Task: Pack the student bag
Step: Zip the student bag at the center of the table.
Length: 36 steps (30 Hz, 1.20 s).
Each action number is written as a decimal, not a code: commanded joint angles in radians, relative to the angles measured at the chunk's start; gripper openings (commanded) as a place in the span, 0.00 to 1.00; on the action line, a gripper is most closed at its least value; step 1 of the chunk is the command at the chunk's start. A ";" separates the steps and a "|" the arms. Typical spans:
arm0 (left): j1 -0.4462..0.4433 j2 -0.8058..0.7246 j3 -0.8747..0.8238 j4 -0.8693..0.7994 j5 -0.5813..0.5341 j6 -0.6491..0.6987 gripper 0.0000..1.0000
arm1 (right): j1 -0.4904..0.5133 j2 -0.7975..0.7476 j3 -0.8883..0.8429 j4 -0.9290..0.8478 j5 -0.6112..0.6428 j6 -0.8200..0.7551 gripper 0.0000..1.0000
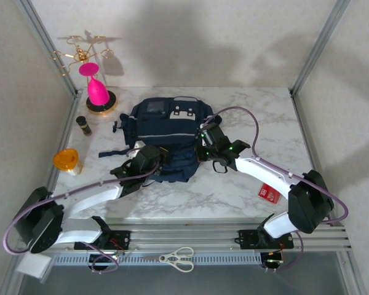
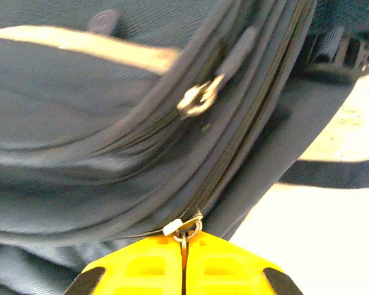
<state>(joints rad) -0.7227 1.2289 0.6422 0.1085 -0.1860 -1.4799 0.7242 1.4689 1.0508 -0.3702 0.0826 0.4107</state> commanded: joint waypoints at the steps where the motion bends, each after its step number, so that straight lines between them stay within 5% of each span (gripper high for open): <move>1: 0.102 -0.088 -0.041 -0.194 -0.123 0.193 0.00 | -0.073 -0.032 -0.011 -0.126 0.154 0.018 0.00; 11: 0.321 -0.138 -0.035 -0.283 -0.010 0.437 0.00 | -0.153 0.048 0.008 -0.095 0.115 0.017 0.00; 18: 0.350 -0.121 -0.001 -0.291 0.010 0.497 0.00 | -0.173 0.066 0.027 -0.075 0.075 -0.023 0.00; 21: 0.351 -0.120 0.011 -0.299 0.002 0.502 0.00 | -0.178 0.086 0.042 -0.112 0.149 -0.044 0.00; 25: 0.352 -0.104 0.026 -0.303 -0.007 0.524 0.00 | -0.178 0.089 0.029 -0.059 0.059 -0.070 0.00; 28: 0.353 -0.098 0.037 -0.296 0.012 0.532 0.00 | -0.176 0.095 0.034 -0.033 -0.032 -0.101 0.04; 31: 0.353 -0.085 0.061 -0.298 0.020 0.550 0.00 | -0.176 0.048 0.004 0.007 -0.072 -0.112 0.22; 36: 0.355 -0.068 0.080 -0.269 0.063 0.569 0.00 | -0.179 -0.010 -0.035 0.012 -0.057 -0.175 0.31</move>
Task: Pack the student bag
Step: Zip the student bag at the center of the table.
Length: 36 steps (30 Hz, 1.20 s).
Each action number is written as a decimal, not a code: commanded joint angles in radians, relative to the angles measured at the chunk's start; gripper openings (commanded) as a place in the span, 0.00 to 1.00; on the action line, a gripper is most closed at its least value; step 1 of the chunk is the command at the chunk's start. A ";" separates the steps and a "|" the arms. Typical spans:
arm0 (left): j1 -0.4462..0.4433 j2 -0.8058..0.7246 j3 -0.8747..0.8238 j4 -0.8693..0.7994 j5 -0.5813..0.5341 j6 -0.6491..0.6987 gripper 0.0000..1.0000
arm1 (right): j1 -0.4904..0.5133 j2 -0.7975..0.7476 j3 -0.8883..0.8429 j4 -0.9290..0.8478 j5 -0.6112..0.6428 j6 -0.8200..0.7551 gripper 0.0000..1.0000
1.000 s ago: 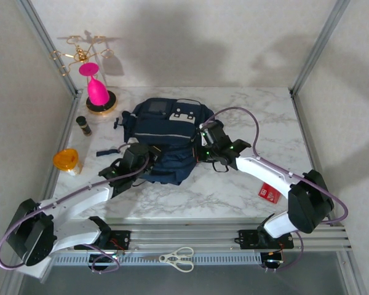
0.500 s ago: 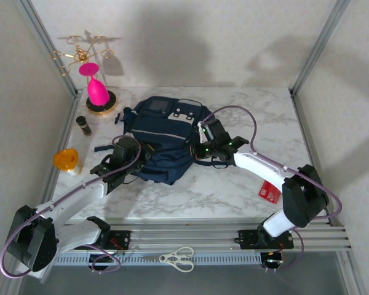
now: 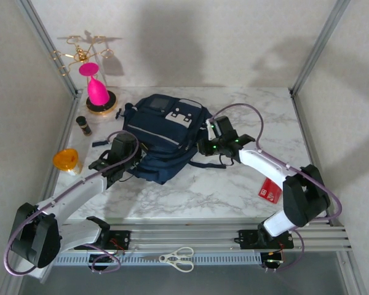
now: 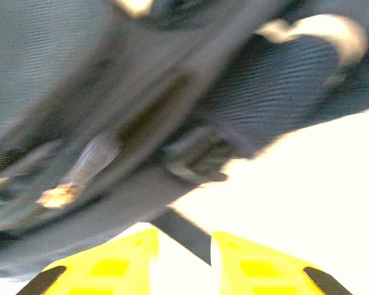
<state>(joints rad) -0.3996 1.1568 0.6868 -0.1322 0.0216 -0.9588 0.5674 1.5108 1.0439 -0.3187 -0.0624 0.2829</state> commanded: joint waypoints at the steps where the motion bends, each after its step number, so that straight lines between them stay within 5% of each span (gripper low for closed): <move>1: 0.031 0.011 0.038 -0.024 -0.139 0.048 0.00 | -0.022 -0.062 -0.042 -0.024 0.064 -0.065 0.32; 9: 0.032 0.037 0.063 -0.018 -0.121 0.066 0.00 | -0.016 -0.022 -0.058 0.117 -0.086 -0.057 0.41; 20: 0.082 0.047 0.102 0.008 -0.063 0.033 0.00 | -0.008 0.080 -0.033 0.349 -0.434 -0.249 0.61; 36: 0.156 0.038 0.124 0.014 0.008 0.071 0.00 | 0.025 0.267 0.081 0.357 -0.511 -0.524 0.66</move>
<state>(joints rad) -0.2687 1.2121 0.7593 -0.1772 0.0738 -0.9100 0.5999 1.7374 1.0744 0.0616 -0.5327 -0.1535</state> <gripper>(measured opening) 0.051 0.655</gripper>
